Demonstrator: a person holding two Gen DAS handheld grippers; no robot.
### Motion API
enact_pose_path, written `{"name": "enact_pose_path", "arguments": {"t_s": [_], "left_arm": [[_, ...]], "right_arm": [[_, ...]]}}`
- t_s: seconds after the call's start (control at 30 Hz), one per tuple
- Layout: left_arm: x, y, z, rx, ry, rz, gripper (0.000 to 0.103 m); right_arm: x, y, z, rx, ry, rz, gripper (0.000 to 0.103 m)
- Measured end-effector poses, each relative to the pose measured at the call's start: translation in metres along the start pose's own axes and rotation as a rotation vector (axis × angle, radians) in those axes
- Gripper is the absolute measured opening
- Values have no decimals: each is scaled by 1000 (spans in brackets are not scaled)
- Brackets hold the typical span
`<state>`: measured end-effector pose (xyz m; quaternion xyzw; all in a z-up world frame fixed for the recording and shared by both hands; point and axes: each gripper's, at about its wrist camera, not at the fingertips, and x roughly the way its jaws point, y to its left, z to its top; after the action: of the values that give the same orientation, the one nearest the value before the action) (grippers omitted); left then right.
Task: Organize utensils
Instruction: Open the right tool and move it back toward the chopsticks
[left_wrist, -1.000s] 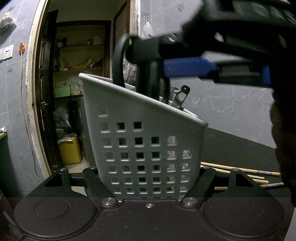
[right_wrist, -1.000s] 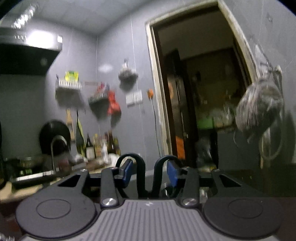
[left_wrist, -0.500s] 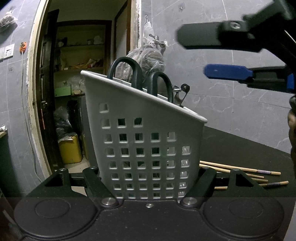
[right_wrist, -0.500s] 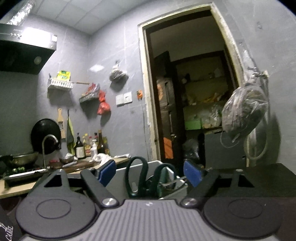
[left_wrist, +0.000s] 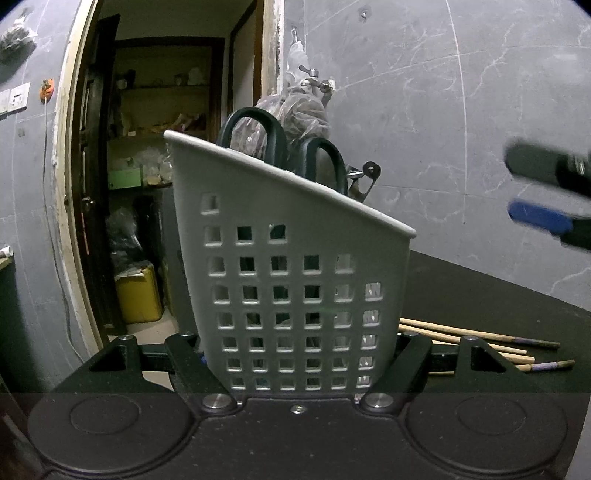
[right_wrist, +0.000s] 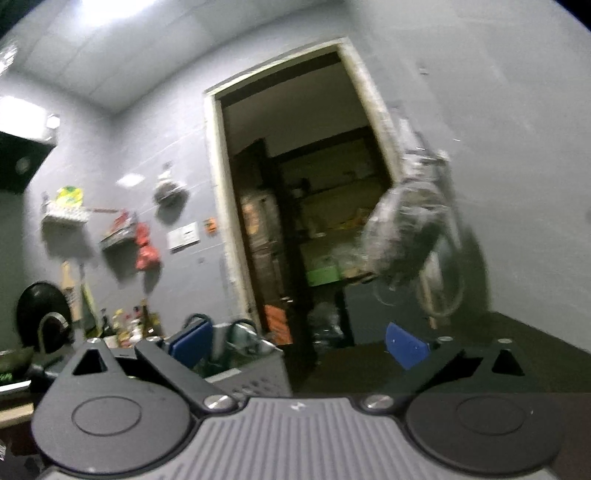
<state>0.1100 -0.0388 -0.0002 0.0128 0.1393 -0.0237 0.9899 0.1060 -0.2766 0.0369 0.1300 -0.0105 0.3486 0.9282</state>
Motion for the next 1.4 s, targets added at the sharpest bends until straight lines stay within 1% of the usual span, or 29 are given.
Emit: {"name": "enact_pose_path", "arguments": {"t_s": [0.07, 0.13, 0.3, 0.5, 0.6, 0.73, 0.97, 1.03, 1.2, 1.4], "left_arm": [[1, 0, -1, 1, 0, 1, 78], [0, -1, -1, 0, -1, 4, 78], [-1, -6, -3, 5, -7, 19, 78], [-2, -9, -5, 21, -9, 17, 78], [-2, -9, -7, 11, -5, 18, 78], [-3, -8, -11, -11, 1, 18, 78], [-1, -6, -17, -31, 3, 17, 78], [0, -4, -21, -35, 13, 16, 78], [0, -5, -23, -30, 19, 23, 78], [1, -9, -20, -20, 15, 27, 77]], "right_arm": [[-8, -11, -10, 52, -3, -26, 103], [-14, -21, -20, 98, 4, -26, 103], [-13, -35, -42, 140, 76, -46, 103], [-4, -38, -60, 164, 163, -83, 103], [-8, -35, -62, 141, 164, -91, 103], [-15, -30, -63, 111, 216, -134, 103], [-40, -29, -66, 81, 260, -208, 103], [-43, -31, -67, 86, 272, -213, 103], [-46, -33, -69, 92, 286, -239, 103], [-51, -35, -68, 42, 291, -271, 103]]}}
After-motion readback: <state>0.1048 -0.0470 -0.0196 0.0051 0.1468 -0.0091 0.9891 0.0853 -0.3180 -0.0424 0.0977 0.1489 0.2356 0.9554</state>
